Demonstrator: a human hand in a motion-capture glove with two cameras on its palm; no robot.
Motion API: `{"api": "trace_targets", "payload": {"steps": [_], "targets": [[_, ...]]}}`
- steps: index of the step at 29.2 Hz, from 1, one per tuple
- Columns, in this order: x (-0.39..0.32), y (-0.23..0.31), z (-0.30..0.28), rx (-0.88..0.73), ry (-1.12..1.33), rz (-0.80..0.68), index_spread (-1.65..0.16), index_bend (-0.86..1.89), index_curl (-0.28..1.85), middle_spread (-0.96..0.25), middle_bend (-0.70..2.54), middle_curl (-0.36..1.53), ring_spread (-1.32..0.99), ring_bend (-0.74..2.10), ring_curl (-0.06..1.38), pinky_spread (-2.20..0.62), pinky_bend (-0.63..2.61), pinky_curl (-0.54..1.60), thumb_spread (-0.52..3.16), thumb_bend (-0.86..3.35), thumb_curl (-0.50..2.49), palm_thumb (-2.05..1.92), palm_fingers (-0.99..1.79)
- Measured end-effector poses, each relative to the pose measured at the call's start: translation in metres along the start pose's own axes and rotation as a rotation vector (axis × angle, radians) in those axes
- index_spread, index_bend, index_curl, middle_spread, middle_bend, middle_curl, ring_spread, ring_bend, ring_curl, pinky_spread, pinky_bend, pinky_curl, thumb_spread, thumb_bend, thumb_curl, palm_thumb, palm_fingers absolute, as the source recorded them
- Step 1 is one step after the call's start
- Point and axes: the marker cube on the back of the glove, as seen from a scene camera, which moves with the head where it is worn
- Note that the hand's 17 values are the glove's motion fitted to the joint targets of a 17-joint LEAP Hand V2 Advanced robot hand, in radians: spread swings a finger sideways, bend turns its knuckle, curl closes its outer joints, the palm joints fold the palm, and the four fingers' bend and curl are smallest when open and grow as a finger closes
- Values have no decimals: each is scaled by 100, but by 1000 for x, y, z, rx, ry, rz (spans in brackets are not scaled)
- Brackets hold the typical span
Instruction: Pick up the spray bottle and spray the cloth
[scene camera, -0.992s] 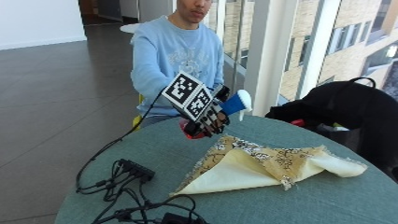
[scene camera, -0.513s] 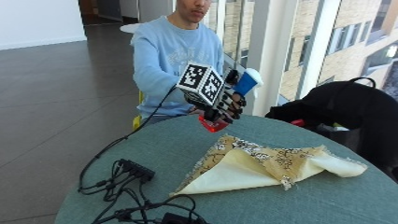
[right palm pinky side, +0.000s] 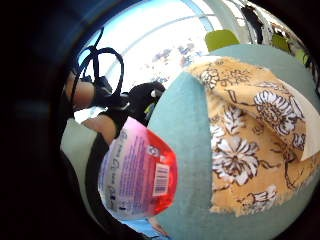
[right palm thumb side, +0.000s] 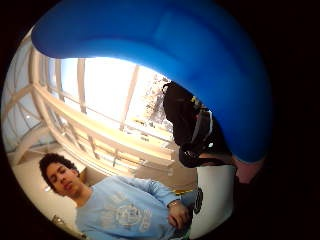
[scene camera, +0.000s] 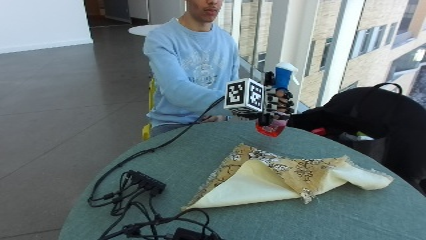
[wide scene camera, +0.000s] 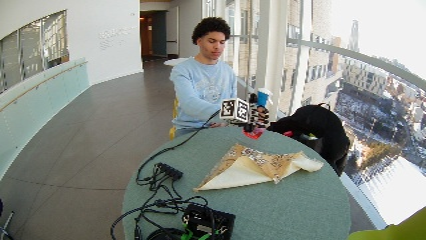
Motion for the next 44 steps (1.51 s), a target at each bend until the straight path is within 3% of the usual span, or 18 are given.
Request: {"api": "trace_targets", "payload": {"steps": [7, 16, 25, 33, 44], "targets": [[0, 0, 53, 26, -11, -72, -23, 8, 22, -9, 35, 48, -7, 55, 38, 10, 28, 36, 84, -2, 66, 92, 99], [-1, -1, 80, 44, -28, -105, -24, 8, 21, -10, 35, 48, -8, 53, 38, 10, 27, 36, 89, -2, 64, 92, 99], [1, 1, 77, 30, -37, -85, -25, 8, 20, -10, 35, 48, -9, 51, 38, 9, 27, 36, 96, -3, 61, 90, 97], [5, 22, 54, -20, 78, -106, -30, -10, 8, -9, 38, 48, -9, 54, 40, 8, 46, 42, 102, -6, 51, 76, 68], [14, 47, 37, -66, 257, -121, -33, -3, -1, -9, 45, 48, -8, 60, 40, 11, 56, 42, 103, -3, 44, 69, 50]]}}
